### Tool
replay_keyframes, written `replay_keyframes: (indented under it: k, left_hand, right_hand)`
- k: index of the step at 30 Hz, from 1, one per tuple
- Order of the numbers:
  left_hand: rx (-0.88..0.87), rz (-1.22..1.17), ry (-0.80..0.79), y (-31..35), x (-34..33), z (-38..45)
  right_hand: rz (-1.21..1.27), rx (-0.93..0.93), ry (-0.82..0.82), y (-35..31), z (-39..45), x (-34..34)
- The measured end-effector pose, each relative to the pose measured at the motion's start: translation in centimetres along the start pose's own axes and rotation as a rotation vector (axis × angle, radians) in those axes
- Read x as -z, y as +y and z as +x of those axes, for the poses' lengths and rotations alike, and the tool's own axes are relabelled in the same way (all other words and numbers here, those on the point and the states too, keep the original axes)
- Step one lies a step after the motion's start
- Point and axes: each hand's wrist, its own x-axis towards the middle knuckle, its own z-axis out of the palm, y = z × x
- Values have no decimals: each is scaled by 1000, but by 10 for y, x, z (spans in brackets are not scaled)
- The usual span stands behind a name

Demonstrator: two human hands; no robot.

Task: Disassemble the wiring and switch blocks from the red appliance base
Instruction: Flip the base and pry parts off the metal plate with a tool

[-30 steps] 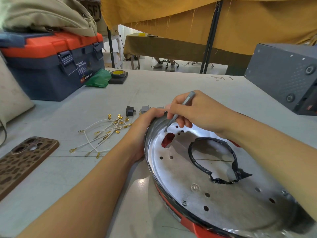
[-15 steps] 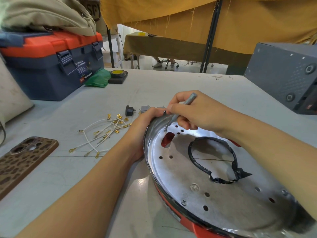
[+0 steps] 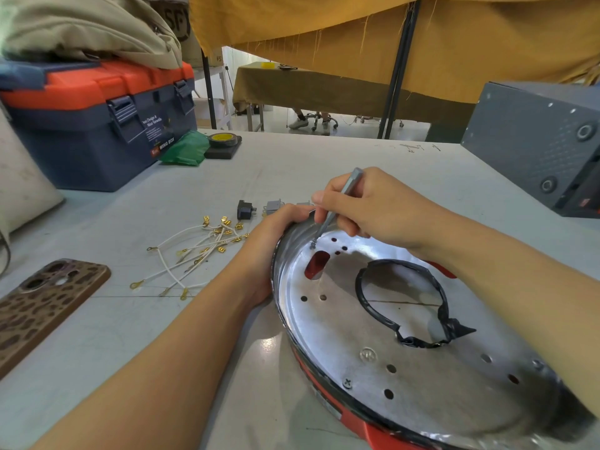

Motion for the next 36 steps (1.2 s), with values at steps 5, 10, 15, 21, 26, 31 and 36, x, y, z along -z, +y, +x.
replay_keyframes:
  k: [5, 10, 15, 21, 26, 31, 36]
  left_hand:
    - [4, -110, -69, 1, 6, -1]
    - [-69, -39, -95, -11, 14, -7]
    - [-144, -211, 71, -7, 20, -14]
    - [-229, 432, 129, 3, 31, -5]
    - [-210, 900, -16, 26, 34, -4]
    - [-170, 968, -5, 18, 31, -7]
    - [-164, 987, 22, 15, 29, -6]
  right_hand:
    - [39, -60, -46, 0, 0, 0]
    - [60, -36, -31, 0, 1, 2]
    - [84, -2, -28, 0, 0, 1]
    - [96, -90, -84, 3, 1, 3]
    - [82, -63, -49, 8, 6, 4]
    - [115, 9, -41, 12, 8, 5]
    - [97, 4, -57, 12, 8, 5]
